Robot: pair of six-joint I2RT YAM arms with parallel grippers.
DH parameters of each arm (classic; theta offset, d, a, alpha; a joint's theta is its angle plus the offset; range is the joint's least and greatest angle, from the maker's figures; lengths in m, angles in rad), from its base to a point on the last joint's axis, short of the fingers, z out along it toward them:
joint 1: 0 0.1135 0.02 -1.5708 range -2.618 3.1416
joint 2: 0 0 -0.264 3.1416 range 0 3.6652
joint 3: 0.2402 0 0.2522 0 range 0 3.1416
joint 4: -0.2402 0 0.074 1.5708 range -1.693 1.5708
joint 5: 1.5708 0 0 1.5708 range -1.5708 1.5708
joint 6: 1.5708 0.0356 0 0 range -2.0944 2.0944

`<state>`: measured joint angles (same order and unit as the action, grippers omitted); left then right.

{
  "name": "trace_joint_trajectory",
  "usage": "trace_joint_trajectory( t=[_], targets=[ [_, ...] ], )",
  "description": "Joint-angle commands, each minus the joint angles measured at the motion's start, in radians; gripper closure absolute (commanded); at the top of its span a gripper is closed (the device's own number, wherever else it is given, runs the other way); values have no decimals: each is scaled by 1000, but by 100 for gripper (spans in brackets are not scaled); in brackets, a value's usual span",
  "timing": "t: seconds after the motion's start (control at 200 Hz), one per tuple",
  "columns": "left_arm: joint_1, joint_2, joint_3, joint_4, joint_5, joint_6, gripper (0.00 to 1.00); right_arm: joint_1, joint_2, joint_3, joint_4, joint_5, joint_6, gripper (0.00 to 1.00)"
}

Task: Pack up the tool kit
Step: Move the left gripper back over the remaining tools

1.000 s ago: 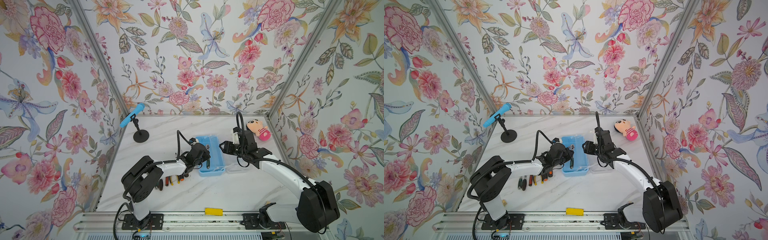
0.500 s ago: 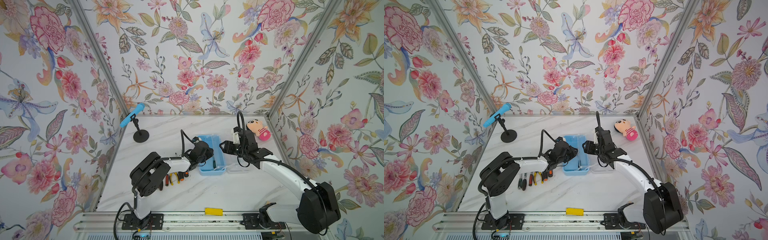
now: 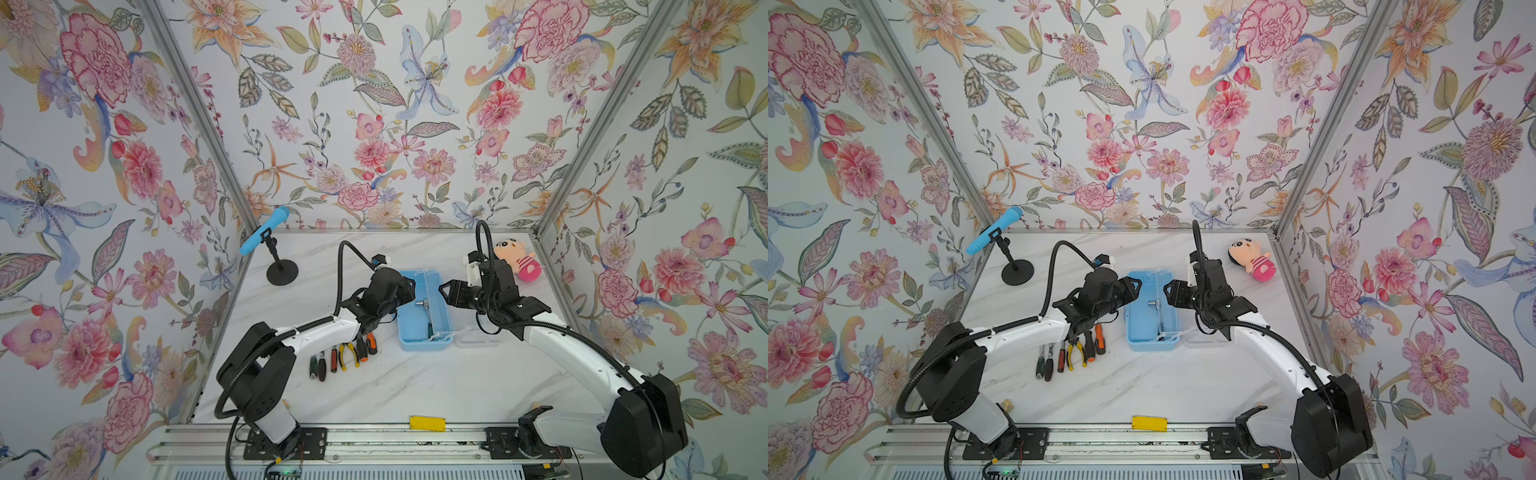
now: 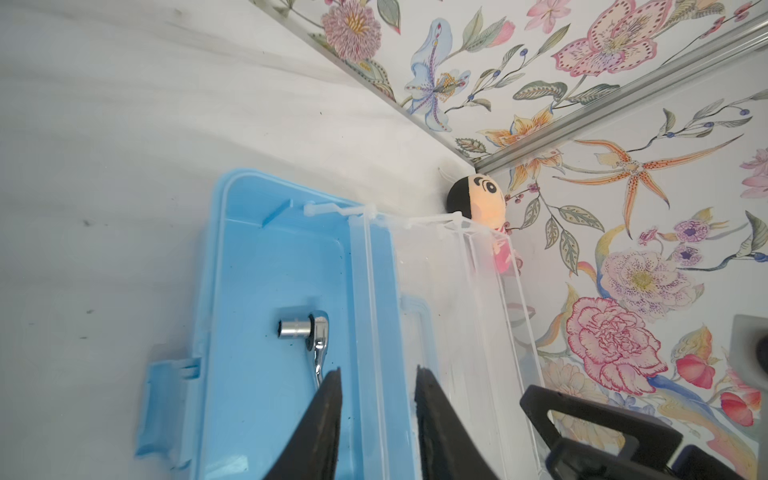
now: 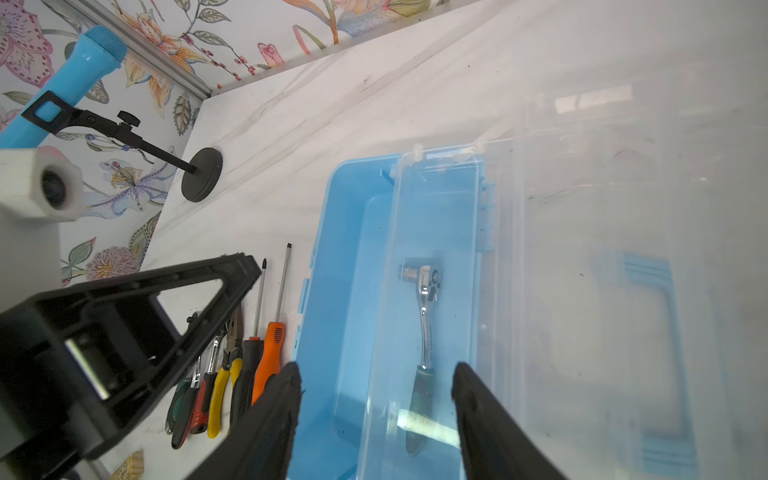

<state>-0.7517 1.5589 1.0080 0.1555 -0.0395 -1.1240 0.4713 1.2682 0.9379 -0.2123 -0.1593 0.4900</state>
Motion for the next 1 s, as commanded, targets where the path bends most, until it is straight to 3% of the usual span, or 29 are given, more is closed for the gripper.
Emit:
trace_joint_trajectory(
  t=[0.0, 0.175, 0.38, 0.996],
  targets=[
    [24, -130, -92, -247, -164, 133, 62, 36, -35, 31, -32, 38, -30, 41],
    [64, -328, -228, -501, -295, 163, 58, 77, -27, 17, -25, 50, -24, 41],
    [194, -498, -480, -470, -179, 130, 60, 92, 46, 10, 15, 28, -19, 41],
    [276, -256, -495, -274, -107, 196, 69, 92, 139, 35, 33, 18, -15, 41]
  ],
)
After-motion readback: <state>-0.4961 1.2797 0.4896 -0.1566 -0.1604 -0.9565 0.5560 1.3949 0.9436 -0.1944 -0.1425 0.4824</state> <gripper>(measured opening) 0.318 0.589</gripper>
